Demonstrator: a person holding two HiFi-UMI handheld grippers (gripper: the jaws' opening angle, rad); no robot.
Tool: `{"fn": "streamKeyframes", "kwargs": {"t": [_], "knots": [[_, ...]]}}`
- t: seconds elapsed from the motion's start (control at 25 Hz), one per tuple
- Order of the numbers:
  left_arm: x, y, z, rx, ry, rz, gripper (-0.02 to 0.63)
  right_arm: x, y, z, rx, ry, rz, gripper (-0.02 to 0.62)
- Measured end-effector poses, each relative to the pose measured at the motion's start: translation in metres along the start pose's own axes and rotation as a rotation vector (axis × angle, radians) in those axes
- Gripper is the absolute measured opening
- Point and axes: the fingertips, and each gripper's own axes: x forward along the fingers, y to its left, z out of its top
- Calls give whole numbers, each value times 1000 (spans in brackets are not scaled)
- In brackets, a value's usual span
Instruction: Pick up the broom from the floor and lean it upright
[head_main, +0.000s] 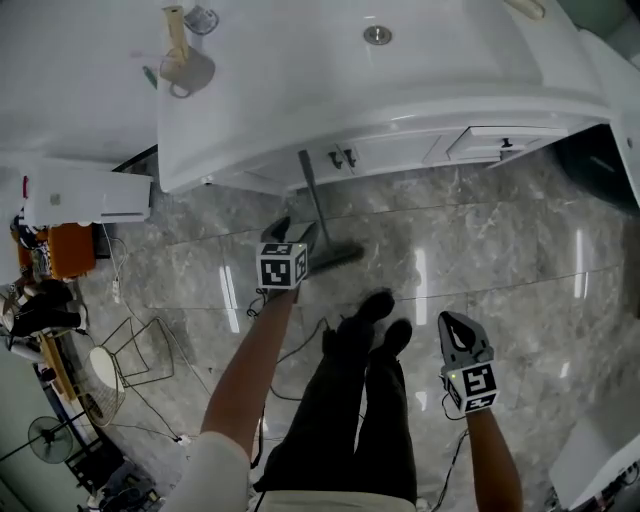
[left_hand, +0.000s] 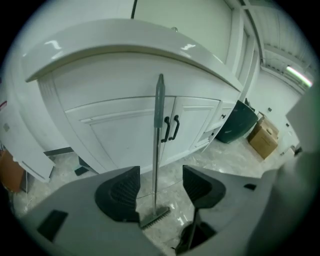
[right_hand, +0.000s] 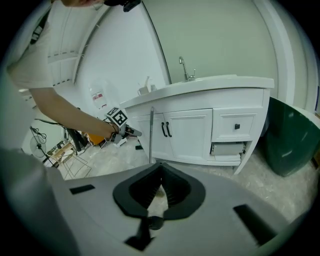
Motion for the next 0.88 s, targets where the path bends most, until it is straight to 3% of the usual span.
{"fn": "streamKeyframes", "kwargs": {"t": [0.24,0.4,0.6,0.72,0.88], "knots": [[-81,-38,15,-31,-60,-45,258,-54,31,41,-45,-23,22,2],[-140,-72,44,-31,-112,-86,256,-83,37,66,-19,22,38,2],[-211,-118,60,-21,-173,-146,235,-122,48,98,-6,-6,65,2],[-268,-139,70,37,-231,-203,204,-151,69,119,8,-26,90,2],[-341,-161,68,180,-266,-258,146,-186,94,144,46,-50,104,2]]}}
